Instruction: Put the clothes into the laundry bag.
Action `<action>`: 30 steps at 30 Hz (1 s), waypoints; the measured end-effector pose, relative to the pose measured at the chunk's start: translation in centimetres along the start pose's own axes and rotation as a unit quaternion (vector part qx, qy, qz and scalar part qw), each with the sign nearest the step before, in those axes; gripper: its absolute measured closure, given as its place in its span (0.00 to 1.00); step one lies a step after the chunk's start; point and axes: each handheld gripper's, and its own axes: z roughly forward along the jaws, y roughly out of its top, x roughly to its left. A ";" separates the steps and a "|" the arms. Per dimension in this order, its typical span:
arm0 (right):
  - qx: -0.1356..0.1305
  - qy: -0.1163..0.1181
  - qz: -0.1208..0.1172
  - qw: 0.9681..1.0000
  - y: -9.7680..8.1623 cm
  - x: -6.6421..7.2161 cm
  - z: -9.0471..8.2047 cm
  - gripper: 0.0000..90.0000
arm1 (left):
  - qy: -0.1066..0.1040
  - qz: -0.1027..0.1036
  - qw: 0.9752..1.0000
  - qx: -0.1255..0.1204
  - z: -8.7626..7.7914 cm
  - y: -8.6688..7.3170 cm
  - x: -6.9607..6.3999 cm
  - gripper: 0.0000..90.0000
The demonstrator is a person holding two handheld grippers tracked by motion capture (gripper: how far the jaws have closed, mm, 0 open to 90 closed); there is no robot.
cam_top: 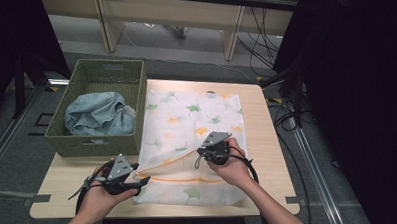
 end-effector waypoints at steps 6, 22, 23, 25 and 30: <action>-0.033 -0.012 0.012 0.999 1.3 -0.6 -1.0 1.00 | 0.008 -0.008 0.999 -0.040 -0.5 0.4 -0.1 0.45; -0.089 -0.029 0.043 0.995 5.4 -2.2 -1.9 1.00 | 0.019 0.000 0.998 -0.063 -1.0 0.6 -0.1 0.46; -0.091 -0.028 0.039 0.995 5.5 -2.3 -1.9 1.00 | 0.020 0.001 0.998 -0.064 -1.0 0.6 -0.1 0.46; -0.093 -0.032 0.043 0.994 5.8 -2.4 -2.0 1.00 | 0.022 0.002 0.998 -0.066 -1.0 0.6 -0.1 0.46; -0.099 -0.035 0.040 0.994 6.5 -2.9 -2.3 1.00 | 0.024 0.003 0.997 -0.071 -1.1 0.6 -0.1 0.46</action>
